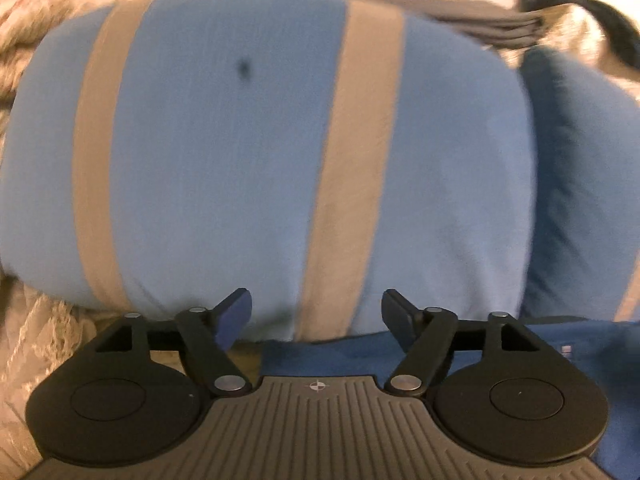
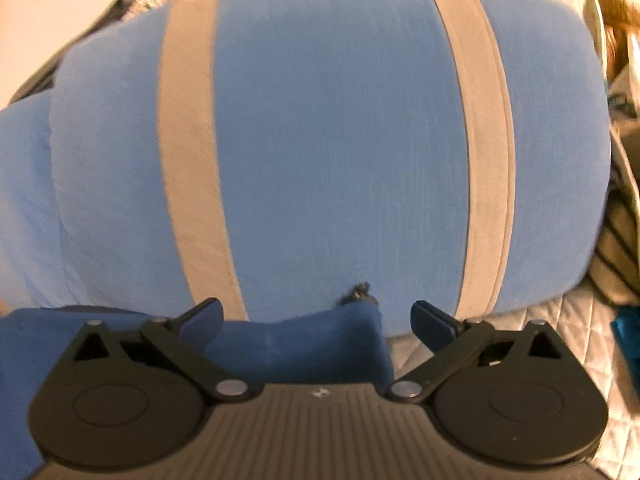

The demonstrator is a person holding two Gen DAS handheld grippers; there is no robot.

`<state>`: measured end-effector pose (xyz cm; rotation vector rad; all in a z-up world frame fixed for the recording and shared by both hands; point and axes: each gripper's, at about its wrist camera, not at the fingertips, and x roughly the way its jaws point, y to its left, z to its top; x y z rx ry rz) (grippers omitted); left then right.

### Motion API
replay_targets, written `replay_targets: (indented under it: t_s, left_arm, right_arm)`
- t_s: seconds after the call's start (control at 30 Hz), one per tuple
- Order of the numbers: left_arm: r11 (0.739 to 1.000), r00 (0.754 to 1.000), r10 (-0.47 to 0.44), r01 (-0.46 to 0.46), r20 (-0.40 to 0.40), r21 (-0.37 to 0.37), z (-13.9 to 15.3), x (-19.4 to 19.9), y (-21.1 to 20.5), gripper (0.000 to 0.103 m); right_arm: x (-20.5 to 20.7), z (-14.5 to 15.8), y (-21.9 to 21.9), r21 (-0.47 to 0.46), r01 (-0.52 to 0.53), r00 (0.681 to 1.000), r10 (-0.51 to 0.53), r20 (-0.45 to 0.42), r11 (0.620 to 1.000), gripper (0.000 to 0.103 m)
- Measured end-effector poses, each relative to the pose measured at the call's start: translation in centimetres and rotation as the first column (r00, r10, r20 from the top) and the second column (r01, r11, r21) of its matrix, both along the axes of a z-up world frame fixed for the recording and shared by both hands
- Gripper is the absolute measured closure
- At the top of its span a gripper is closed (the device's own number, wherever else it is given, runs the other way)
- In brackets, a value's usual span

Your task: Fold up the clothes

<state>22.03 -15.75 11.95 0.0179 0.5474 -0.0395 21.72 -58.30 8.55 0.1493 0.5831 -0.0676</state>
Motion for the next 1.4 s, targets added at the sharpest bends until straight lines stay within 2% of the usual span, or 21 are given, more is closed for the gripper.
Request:
replay_targets:
  t_s: [0.2,0.33,0.43,0.57,0.67,0.8,0.87,0.93,1.07,1.4]
  left_arm:
    - [0.997,0.997,-0.077,0.076,0.003,0.019,0.6,-2.1,-3.0,0.026]
    - [0.998,0.998,-0.052,0.053,-0.021,0.03,-1.3,-2.7,-4.8,0.026]
    - [0.995,0.993,-0.104,0.104,-0.063,0.0,-3.1,-2.3,-5.9,0.026]
    - [0.99,0.987,-0.141,0.142,-0.078,0.002,-5.2,-1.5,-7.2,0.026]
    - [0.987,0.98,-0.158,0.157,-0.123,-0.023,-7.1,-0.5,-7.5,0.026]
    - [0.989,0.981,-0.146,0.143,-0.127,-0.034,-9.2,-0.3,-7.5,0.025]
    - [0.989,0.98,-0.147,0.144,-0.136,-0.032,-9.7,0.2,-7.8,0.021]
    - [0.987,0.976,-0.158,0.155,-0.151,-0.034,-10.4,0.7,-8.0,0.012]
    - [0.983,0.97,-0.18,0.172,-0.166,-0.06,-11.7,1.4,-8.1,0.0]
    - [0.983,0.969,-0.182,0.179,-0.165,-0.032,-11.9,1.6,-8.7,0.0]
  right_arm:
    - [-1.3,0.9,1.7,0.029,-0.023,1.0,0.022,0.021,0.999,0.0]
    - [-2.3,-0.7,3.2,0.039,-0.067,0.998,0.066,0.017,0.997,0.0]
    - [-3.0,-1.7,5.6,-0.017,-0.139,0.99,0.139,0.022,0.99,0.0]
    - [-2.1,-3.7,8.6,-0.113,-0.186,0.982,0.188,0.011,0.976,0.0]
    - [-1.2,-5.2,9.0,-0.121,-0.183,0.982,0.187,0.02,0.976,0.0]
    - [-0.6,-7.4,8.6,-0.096,-0.134,0.99,0.136,0.019,0.986,0.001]
    - [0.0,-8.0,8.3,-0.078,-0.121,0.993,0.121,0.001,0.99,0.001]
    - [0.7,-8.5,8.1,-0.062,-0.116,0.993,0.115,-0.026,0.991,0.001]
    - [2.5,-9.6,7.7,-0.016,-0.13,0.985,0.128,-0.115,0.991,0.001]
    - [2.6,-10.2,8.3,-0.049,-0.126,0.987,0.12,-0.108,0.991,0.001]
